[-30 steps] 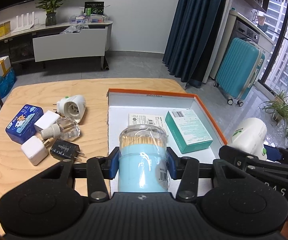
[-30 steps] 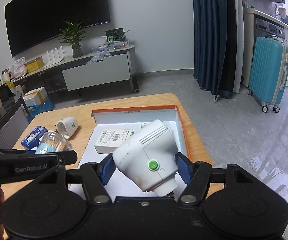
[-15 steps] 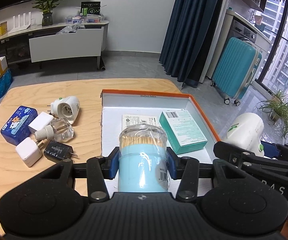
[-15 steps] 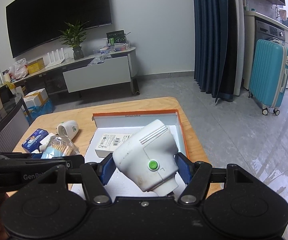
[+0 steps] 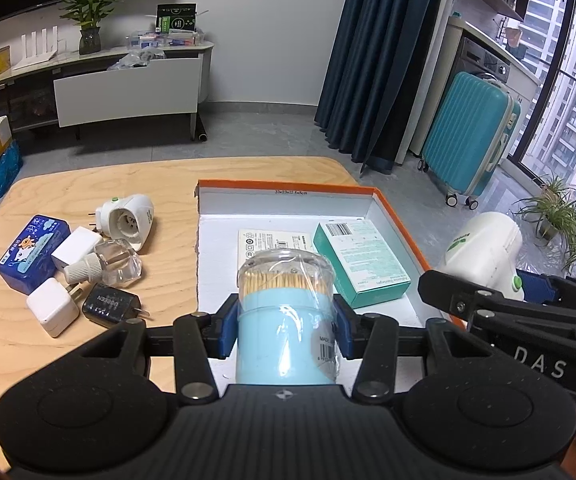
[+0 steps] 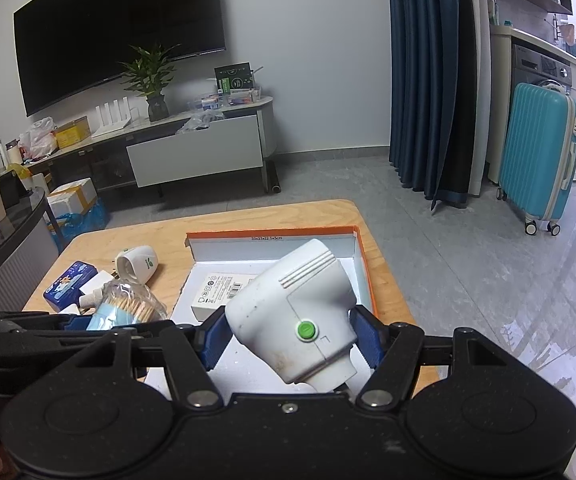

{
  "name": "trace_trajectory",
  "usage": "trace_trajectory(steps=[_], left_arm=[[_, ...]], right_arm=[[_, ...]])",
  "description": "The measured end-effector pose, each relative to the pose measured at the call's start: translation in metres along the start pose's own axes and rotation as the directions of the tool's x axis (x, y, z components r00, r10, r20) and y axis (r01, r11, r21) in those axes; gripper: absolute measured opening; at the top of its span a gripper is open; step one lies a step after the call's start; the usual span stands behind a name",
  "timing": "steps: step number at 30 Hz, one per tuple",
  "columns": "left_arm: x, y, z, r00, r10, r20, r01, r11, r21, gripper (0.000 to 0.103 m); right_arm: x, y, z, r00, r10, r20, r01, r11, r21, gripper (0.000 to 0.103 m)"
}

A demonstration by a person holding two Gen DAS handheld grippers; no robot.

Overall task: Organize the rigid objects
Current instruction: 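Carry the toothpick jar and white diffuser over the open box with both tools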

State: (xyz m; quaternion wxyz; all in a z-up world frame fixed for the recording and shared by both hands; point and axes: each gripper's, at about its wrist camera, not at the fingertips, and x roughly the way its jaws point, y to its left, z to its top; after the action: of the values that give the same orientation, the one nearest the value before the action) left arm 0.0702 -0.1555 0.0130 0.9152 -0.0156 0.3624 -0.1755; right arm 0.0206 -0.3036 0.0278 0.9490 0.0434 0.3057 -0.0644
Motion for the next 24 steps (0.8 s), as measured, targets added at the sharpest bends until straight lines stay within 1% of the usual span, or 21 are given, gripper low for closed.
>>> trace_trajectory(steps=[11, 24], left_arm=[[0.005, -0.003, 0.000, 1.000, 0.000, -0.005, 0.000, 1.000, 0.008, 0.047], [0.014, -0.004, 0.000, 1.000, -0.003, -0.019, 0.003, 1.000, 0.011, 0.047]], right_arm=[[0.007, -0.005, 0.010, 1.000, -0.005, 0.002, 0.005, 1.000, 0.006, 0.078], [0.019, -0.007, 0.012, 1.000, -0.001, -0.012, 0.001, 1.000, 0.009, 0.078]])
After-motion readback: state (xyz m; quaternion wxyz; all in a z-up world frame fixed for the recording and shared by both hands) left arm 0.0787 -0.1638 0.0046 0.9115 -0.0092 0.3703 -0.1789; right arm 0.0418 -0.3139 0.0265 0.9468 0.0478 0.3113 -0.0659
